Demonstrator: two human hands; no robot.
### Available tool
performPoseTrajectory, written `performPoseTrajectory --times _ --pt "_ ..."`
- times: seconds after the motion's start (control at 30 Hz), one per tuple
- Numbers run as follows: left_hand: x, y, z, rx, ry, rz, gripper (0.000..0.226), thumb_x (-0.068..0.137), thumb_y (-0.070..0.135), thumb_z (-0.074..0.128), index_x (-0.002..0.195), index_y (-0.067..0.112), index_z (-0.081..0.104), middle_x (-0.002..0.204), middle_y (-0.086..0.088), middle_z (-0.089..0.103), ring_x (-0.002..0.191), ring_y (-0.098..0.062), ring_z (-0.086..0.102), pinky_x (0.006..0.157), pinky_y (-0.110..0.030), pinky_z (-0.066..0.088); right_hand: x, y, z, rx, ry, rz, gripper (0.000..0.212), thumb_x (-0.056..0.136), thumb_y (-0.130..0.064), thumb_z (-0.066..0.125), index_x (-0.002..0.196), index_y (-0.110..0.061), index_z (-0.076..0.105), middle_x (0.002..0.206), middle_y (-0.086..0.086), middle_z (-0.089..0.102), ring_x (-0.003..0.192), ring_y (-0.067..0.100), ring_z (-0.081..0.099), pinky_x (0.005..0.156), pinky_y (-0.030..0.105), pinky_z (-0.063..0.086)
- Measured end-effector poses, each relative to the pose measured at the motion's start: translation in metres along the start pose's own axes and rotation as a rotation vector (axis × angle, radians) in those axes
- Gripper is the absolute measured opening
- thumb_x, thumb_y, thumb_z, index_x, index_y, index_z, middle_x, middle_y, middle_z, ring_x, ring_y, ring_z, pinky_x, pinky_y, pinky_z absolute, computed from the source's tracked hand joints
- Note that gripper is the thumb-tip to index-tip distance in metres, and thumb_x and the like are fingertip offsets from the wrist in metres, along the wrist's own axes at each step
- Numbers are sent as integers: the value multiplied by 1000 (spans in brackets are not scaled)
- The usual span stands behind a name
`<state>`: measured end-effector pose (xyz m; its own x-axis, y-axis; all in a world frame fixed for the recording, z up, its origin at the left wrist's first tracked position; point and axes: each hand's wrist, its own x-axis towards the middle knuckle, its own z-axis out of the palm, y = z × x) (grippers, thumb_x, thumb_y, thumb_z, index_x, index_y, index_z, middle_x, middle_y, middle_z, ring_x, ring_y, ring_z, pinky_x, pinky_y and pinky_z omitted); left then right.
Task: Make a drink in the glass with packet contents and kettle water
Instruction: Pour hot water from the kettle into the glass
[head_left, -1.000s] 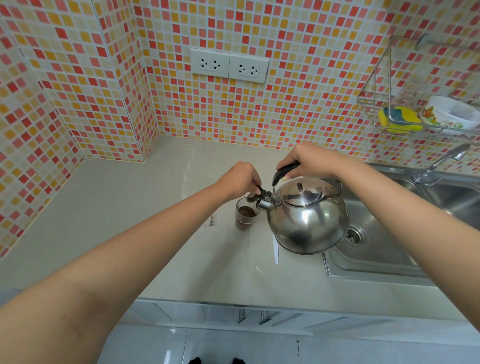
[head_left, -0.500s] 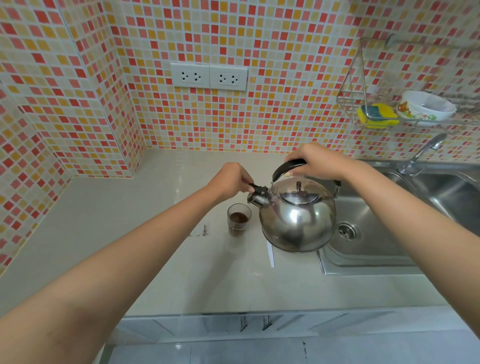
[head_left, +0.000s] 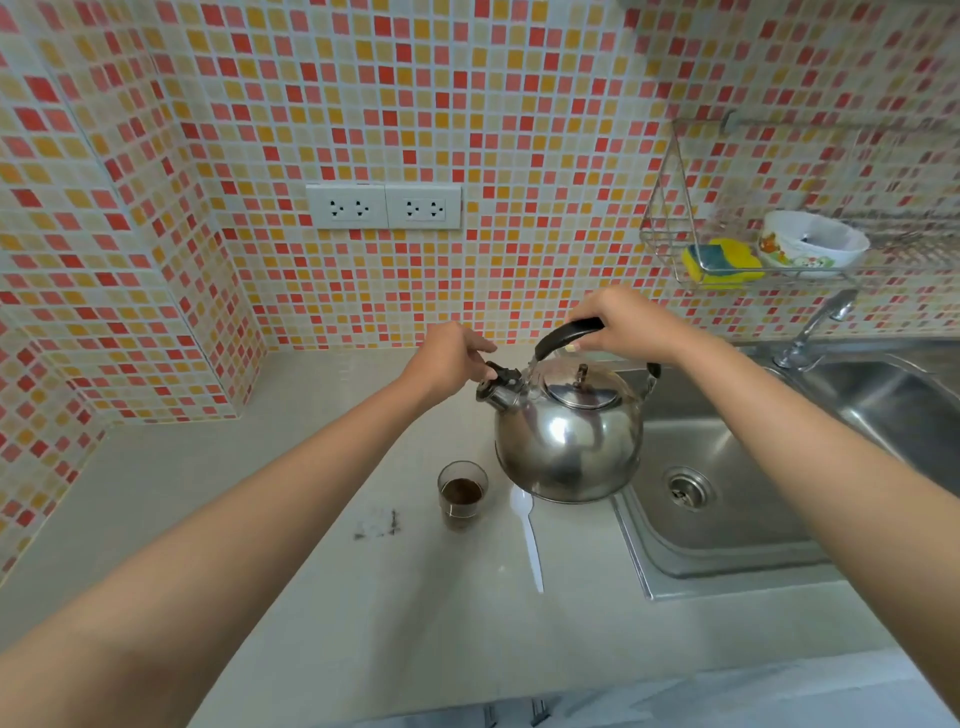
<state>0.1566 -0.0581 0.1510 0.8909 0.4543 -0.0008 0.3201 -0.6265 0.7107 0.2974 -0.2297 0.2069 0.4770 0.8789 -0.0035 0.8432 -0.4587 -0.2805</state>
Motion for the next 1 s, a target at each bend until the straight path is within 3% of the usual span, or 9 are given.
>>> performPoseTrajectory --times 0.1,0.27,0.47,0.6,0.8,1.0 --pt "21 -2 -7 18 20 -18 33 80 6 73 113 6 70 118 -12 69 109 -25 63 98 -30 48 21 1 -2 -16 16 -5 19 86 -12 66 103 -10 71 88 9 70 80 27 63 74 41 51" --pt "55 -16 -9 55 42 -64 29 82 5 71 111 4 72 117 -12 70 110 -27 62 102 -37 48 61 9 11 -29 30 3 11 86 -8 62 93 -5 70 85 17 68 78 34 62 71 46 51" --pt "87 -46 -3 98 56 -106 32 81 3 71 113 0 69 122 -15 67 115 -27 60 104 -30 44 103 22 44 9 26 23 19 85 1 57 97 -8 69 86 9 67 77 27 60 67 37 48" --pt "103 -62 5 114 64 -154 31 83 5 69 114 0 69 122 -15 67 114 -27 61 99 -29 44 124 29 63 55 28 31 24 86 3 55 100 -12 68 86 5 62 77 23 57 56 24 37" --pt "117 -77 15 144 80 -191 30 88 3 61 118 0 66 129 -14 62 119 -28 58 102 -32 45 141 38 83 69 27 15 28 85 8 50 95 -11 67 90 13 65 82 31 61 72 42 51" --pt "120 -84 21 139 72 -217 31 89 0 59 119 0 66 127 -16 63 115 -29 60 95 -28 45 146 44 96 83 39 19 27 84 9 50 93 -10 68 89 14 66 81 32 61 71 45 52"
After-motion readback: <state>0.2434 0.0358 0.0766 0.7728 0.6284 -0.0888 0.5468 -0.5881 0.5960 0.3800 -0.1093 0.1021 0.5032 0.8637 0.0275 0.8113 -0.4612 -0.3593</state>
